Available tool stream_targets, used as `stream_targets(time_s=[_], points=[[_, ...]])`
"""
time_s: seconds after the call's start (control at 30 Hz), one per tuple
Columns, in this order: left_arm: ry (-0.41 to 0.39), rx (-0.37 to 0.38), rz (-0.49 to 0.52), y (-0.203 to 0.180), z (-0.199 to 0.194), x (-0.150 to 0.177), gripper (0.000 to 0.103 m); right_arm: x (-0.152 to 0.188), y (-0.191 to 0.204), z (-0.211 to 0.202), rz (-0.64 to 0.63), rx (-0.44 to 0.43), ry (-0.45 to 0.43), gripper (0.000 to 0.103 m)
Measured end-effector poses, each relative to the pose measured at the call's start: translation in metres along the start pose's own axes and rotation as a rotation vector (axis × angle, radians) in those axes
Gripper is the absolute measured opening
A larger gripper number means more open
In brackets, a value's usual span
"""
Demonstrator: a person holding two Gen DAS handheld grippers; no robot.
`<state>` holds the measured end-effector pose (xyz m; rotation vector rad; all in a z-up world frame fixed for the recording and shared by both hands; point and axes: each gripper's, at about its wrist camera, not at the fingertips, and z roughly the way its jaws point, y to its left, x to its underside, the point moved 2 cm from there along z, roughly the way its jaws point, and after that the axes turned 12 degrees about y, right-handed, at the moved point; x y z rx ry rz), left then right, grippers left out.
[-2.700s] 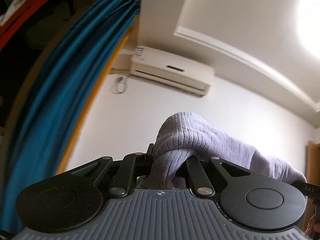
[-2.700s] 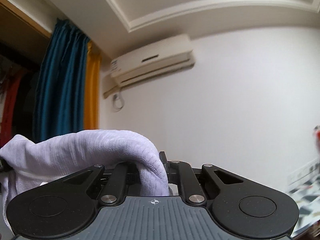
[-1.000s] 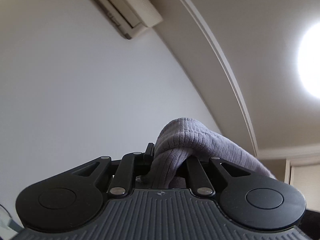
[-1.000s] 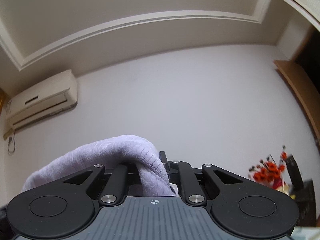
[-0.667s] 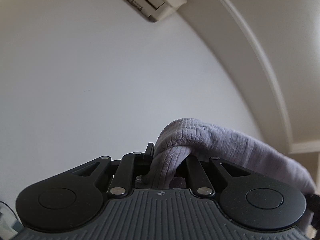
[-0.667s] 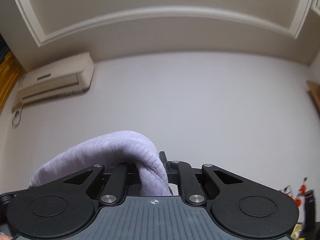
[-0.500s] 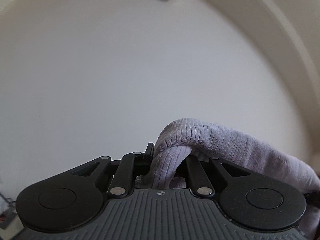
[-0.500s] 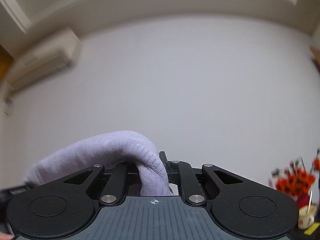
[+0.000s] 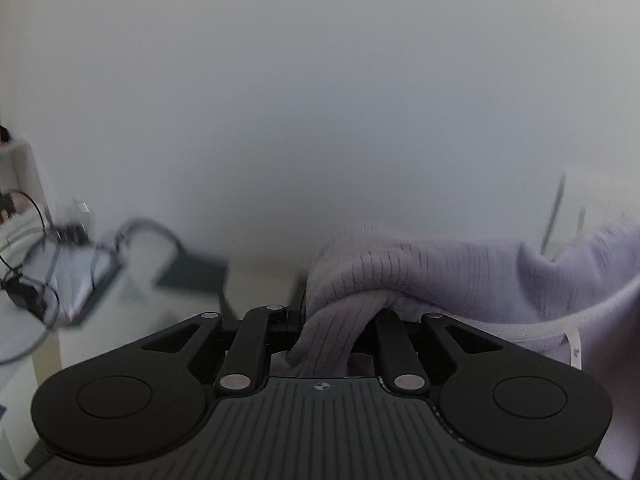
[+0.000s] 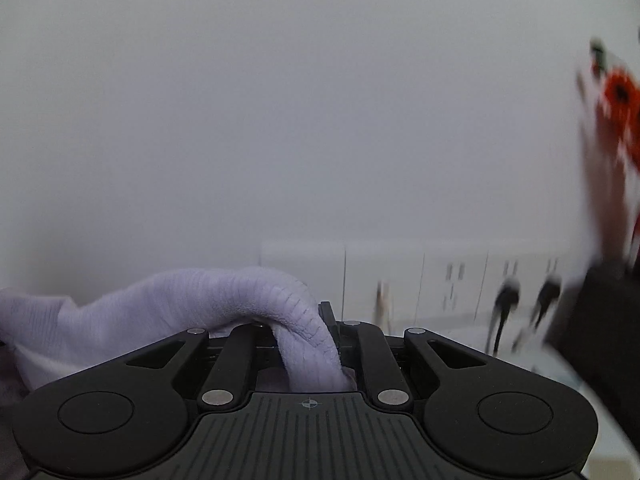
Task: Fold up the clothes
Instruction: 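Lay the hoodie onto the patterned table and open both tools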
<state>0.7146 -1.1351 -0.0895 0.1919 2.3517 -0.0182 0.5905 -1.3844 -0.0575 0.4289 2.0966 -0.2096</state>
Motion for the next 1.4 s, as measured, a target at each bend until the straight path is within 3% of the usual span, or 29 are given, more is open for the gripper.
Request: stream_targets(time_s=[0.07,0.13,0.2,0.23,0.27,0.3,0.33,0.37,0.4,0.43,0.47,0.6,0.63,0.73,0.8,0.9,0.97,1.03,1.07,1.13,1.17,1.2,1.4], points=[[0.045,0.009,0.035,-0.007,0.015,0.012,0.016,0.019,-0.001,0.033,-0.009,0.02,0.062,0.011],[0.102,0.028,0.085,-0.016,0.03,0.022,0.027,0.028,-0.004,0.058,-0.01,0.034,0.117,0.011],[0.178,0.059,0.18,-0.031,0.042,0.025,0.048,0.045,-0.008,0.079,0.006,0.05,0.194,0.016],[0.198,0.055,0.232,-0.035,0.039,0.025,0.053,0.045,-0.007,0.086,-0.007,0.075,0.225,0.032],[0.214,0.052,0.281,-0.04,0.034,0.025,0.067,0.044,-0.006,0.093,-0.02,0.101,0.256,0.06],[0.231,0.076,0.31,-0.04,0.025,0.026,0.08,0.044,-0.005,0.1,-0.034,0.126,0.287,0.073],[0.249,0.123,0.323,-0.036,0.012,0.027,0.086,0.043,-0.003,0.099,-0.056,0.165,0.286,0.083],[0.267,0.171,0.336,-0.032,0.0,0.029,0.092,0.041,-0.002,0.089,-0.076,0.149,0.282,0.085],[0.285,0.218,0.349,-0.028,-0.013,0.03,0.094,0.038,0.0,0.08,-0.096,0.131,0.277,0.087],[0.288,0.255,0.35,-0.021,-0.029,0.033,0.095,0.036,0.001,0.07,-0.116,0.114,0.273,0.098],[0.281,0.282,0.342,-0.011,-0.048,0.035,0.095,0.036,-0.001,0.063,-0.108,0.082,0.267,0.102],[0.214,0.355,0.24,0.052,-0.107,0.055,0.097,0.038,-0.015,0.005,0.022,-0.04,0.238,0.102],[0.215,0.35,0.199,0.072,-0.113,0.063,0.097,0.04,-0.018,-0.012,0.068,-0.085,0.225,0.102],[0.26,0.294,0.078,0.129,-0.121,0.09,0.097,0.053,-0.018,-0.049,0.188,-0.258,0.246,0.084],[0.321,0.247,0.002,0.162,-0.12,0.11,0.097,0.062,-0.01,-0.058,0.231,-0.331,0.292,0.082],[0.375,0.221,-0.069,0.193,-0.121,0.139,0.097,0.074,0.028,-0.065,0.192,-0.416,0.346,0.076],[0.362,0.212,-0.062,0.198,-0.127,0.158,0.096,0.08,0.064,-0.067,0.138,-0.426,0.377,0.065],[0.373,0.224,-0.04,0.198,-0.129,0.171,0.094,0.085,0.1,-0.069,0.083,-0.436,0.407,0.065],[0.38,0.234,-0.031,0.197,-0.131,0.176,0.088,0.088,0.118,-0.07,0.056,-0.441,0.422,0.065],[0.395,0.274,-0.02,0.197,-0.133,0.187,0.054,0.094,0.154,-0.072,0.001,-0.45,0.453,0.066],[0.401,0.321,-0.024,0.197,-0.134,0.191,0.027,0.096,0.172,-0.073,-0.027,-0.454,0.468,0.066],[0.408,0.363,-0.023,0.197,-0.135,0.195,0.021,0.099,0.19,-0.074,-0.055,-0.458,0.483,0.066],[0.388,0.535,0.022,0.196,-0.142,0.201,0.018,0.116,0.298,-0.08,-0.221,-0.483,0.572,0.067]])
